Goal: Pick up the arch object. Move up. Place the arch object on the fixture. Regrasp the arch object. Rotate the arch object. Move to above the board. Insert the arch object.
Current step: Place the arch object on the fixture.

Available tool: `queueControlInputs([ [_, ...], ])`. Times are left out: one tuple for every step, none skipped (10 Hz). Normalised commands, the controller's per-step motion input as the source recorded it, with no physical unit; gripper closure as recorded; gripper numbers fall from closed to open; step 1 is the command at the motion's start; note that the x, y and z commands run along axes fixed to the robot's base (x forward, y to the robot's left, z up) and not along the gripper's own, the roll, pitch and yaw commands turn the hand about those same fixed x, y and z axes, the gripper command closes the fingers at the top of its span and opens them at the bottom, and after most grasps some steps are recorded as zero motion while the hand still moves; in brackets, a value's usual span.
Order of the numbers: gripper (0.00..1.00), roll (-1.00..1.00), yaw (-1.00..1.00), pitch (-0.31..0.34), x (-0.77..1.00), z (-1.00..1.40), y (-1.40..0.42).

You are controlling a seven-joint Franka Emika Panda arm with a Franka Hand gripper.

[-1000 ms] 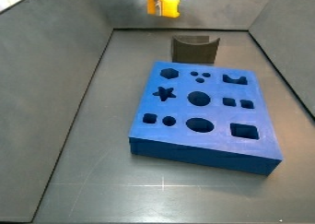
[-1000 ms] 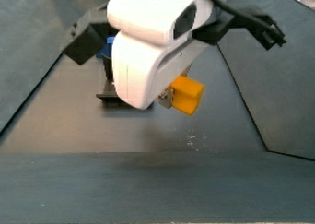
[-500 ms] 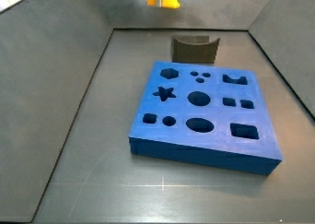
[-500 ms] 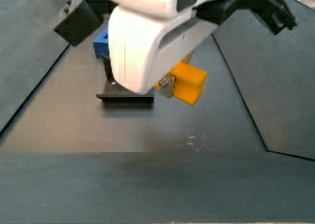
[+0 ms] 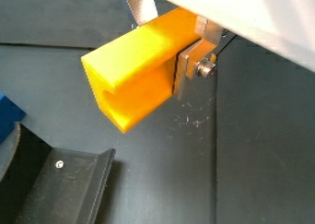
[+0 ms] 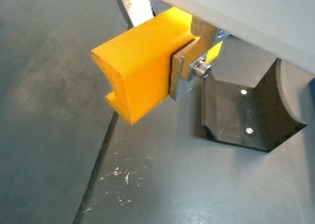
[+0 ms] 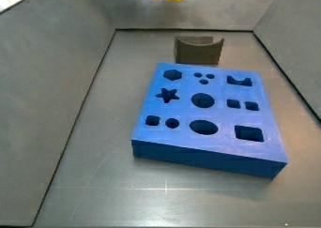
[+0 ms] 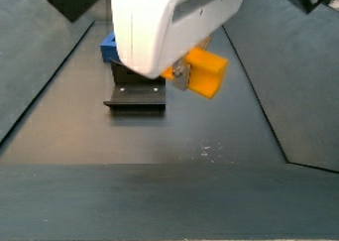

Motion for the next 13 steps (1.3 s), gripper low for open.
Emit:
queueControlInputs([
  [1.0,0.12,0.04,0.128,-0.02,0.65,-0.02],
  [1.0,0.11,0.03,0.131,-0.02,0.57,-0.01],
  [1.0,0.12,0.04,0.135,-0.01,0.47,-0.01],
  [1.0,0.11,0.04,0.142,-0.01,0.39,-0.01],
  [1.0,0.1,0.03,0.138,0.0,0.29,-0.01],
  [1.0,0.1,0.03,0.142,0.0,0.23,-0.01],
  [1.0,0.05,-1.0,-0.059,0.4,0.39,-1.0],
  [1.0,0.05,-1.0,-0.057,0.41,0.35,-1.0],
  [1.0,0.05,-1.0,-0.052,0.38,0.32,-1.0],
  [1.0,0.06,-1.0,-0.053,0.35,0.32,-1.0],
  [1.0,0.07,-1.0,-0.05,0.33,0.32,-1.0],
  [1.0,0.08,-1.0,-0.045,0.31,0.31,-1.0],
  [1.0,0.1,-1.0,-0.039,0.19,0.21,-0.69],
])
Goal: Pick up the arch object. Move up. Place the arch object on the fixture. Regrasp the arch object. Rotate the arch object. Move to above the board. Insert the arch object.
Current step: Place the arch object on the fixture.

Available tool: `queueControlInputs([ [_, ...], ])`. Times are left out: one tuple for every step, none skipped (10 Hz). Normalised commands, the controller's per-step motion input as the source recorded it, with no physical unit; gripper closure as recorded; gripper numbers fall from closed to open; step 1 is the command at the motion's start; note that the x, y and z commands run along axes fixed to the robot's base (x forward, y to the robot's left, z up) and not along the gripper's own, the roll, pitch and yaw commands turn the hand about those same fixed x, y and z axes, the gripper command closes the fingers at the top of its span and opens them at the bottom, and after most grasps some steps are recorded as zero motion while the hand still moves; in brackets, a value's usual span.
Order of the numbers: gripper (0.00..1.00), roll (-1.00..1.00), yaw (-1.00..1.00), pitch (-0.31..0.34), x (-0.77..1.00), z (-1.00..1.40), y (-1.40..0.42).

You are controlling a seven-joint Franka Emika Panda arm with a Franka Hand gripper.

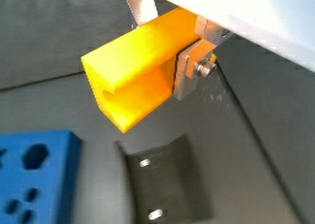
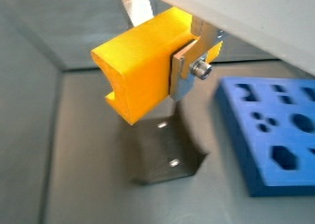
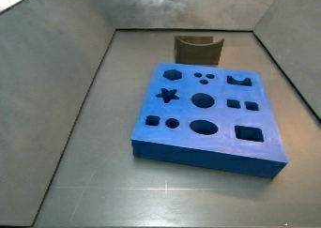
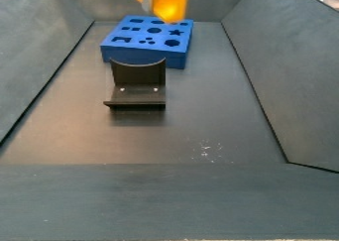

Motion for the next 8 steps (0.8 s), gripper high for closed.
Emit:
queueControlInputs([
  [1.0,0.12,-1.0,-0.034,0.12,0.14,-0.46],
  [1.0,0.14,-1.0,-0.033,0.08,0.11,-0.3],
  [1.0,0.17,-1.0,-0.04,0.04,0.06,-0.05],
  [1.0,0.19,-1.0,-0.042,0.03,0.05,0.0],
  [1.0,0.23,-1.0,-0.05,0.02,0.03,0.01],
  [1.0,0.28,-0.99,-0.059,0.01,0.03,0.0],
  [1.0,0.27,-0.65,-0.059,0.01,0.02,0.0],
  [1.0,0.25,-0.49,-0.06,0.0,0.02,-0.01],
])
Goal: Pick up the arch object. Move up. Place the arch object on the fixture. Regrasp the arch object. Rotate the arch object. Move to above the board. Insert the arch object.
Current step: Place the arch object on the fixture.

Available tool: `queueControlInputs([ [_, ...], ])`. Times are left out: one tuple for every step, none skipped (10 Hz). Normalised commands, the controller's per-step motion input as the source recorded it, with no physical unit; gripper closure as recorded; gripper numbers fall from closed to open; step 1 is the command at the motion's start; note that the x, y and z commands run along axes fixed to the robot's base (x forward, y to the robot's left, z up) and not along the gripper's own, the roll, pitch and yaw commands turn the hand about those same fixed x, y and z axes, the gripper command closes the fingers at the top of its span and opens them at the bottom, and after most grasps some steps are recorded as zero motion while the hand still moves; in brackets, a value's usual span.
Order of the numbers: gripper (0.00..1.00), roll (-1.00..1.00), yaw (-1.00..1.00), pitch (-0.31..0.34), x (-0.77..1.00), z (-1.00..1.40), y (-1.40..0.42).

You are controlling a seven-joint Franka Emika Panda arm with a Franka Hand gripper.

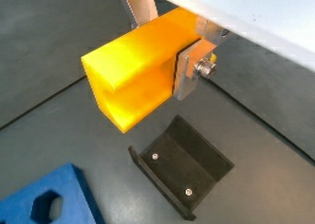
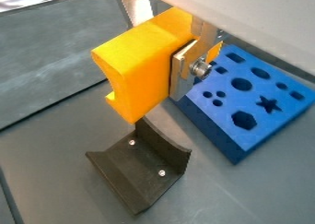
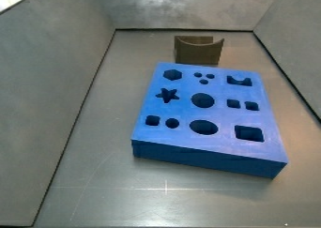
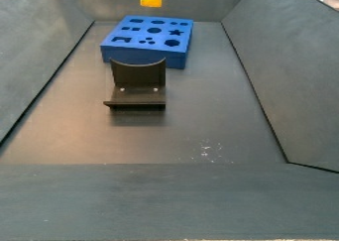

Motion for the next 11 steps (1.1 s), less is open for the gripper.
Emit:
queueControlInputs([
  [1.0,-1.0,-0.06,0.091,0.61,-0.65,-0.25],
  [1.0,-1.0,-0.02,0.09,0.6,-0.64,-0.23],
  [1.0,-1.0,-0.03,0.087,0.58,-0.51,-0.06],
  [1.0,-1.0,-0.04,0.088,0.56,-0.41,-0.03],
  [1.0,-1.0,-0.05,0.103,0.49,-0.14,0.01],
  [1.0,-1.0,-0.06,0.114,0.46,-0.05,0.02],
  [1.0,-1.0,-0.07,0.134,0.4,-0.01,0.04],
  [1.0,-1.0,-0.1,0.133,0.34,-0.05,0.04],
  [1.0,-0.99,-0.13,0.131,0.3,-0.04,0.04],
  [1.0,-0.84,-0.13,0.116,0.27,-0.03,0.05],
  [1.0,-0.62,-0.13,0.091,0.22,-0.02,0.05],
])
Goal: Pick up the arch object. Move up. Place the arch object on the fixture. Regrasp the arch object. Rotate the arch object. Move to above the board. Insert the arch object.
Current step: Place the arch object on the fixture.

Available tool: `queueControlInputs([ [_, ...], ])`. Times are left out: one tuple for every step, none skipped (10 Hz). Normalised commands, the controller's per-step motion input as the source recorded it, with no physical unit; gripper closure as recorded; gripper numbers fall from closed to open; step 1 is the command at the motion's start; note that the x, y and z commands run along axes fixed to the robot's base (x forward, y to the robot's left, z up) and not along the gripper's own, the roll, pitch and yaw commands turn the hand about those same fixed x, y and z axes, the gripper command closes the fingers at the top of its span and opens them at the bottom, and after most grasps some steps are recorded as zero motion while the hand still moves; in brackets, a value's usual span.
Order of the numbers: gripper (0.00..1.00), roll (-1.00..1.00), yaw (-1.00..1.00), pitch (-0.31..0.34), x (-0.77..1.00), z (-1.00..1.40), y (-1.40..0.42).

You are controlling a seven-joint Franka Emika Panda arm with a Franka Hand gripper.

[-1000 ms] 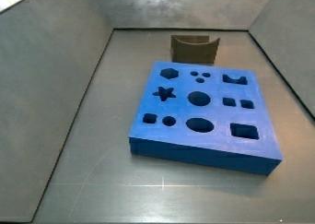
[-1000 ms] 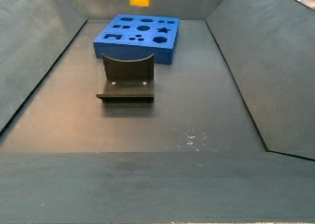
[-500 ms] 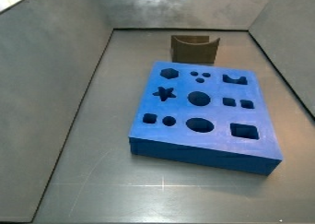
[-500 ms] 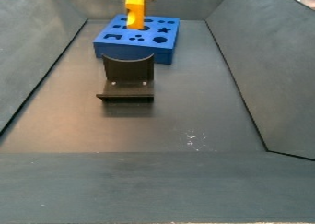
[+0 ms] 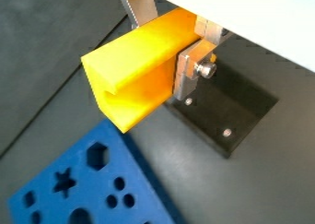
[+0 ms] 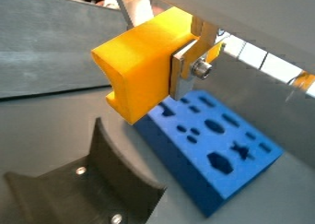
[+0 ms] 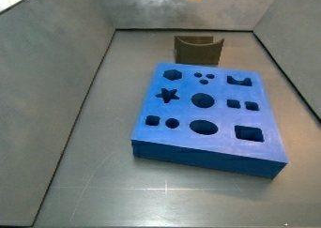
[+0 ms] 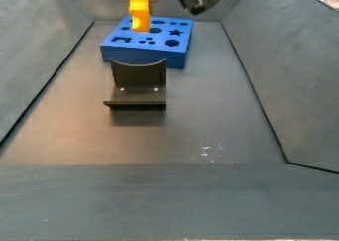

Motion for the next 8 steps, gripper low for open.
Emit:
queueControlInputs([
  [1.0,-0.46,-0.13,0.072,0.19,-0.03,0.05],
  [1.0,-0.35,-0.12,0.062,0.17,-0.02,0.05],
  [1.0,-1.0,-0.02,0.203,0.15,-1.0,0.13],
  [1.0,-1.0,-0.02,0.198,0.14,-1.0,0.14],
  [1.0,-0.99,-0.08,0.219,0.14,-1.0,0.14],
  [1.0,-0.79,-0.13,0.205,0.16,-1.0,0.13],
  [1.0,-0.63,-0.16,0.179,0.17,-1.0,0.13],
  [1.0,-0.47,-0.18,0.149,0.19,-1.0,0.13],
])
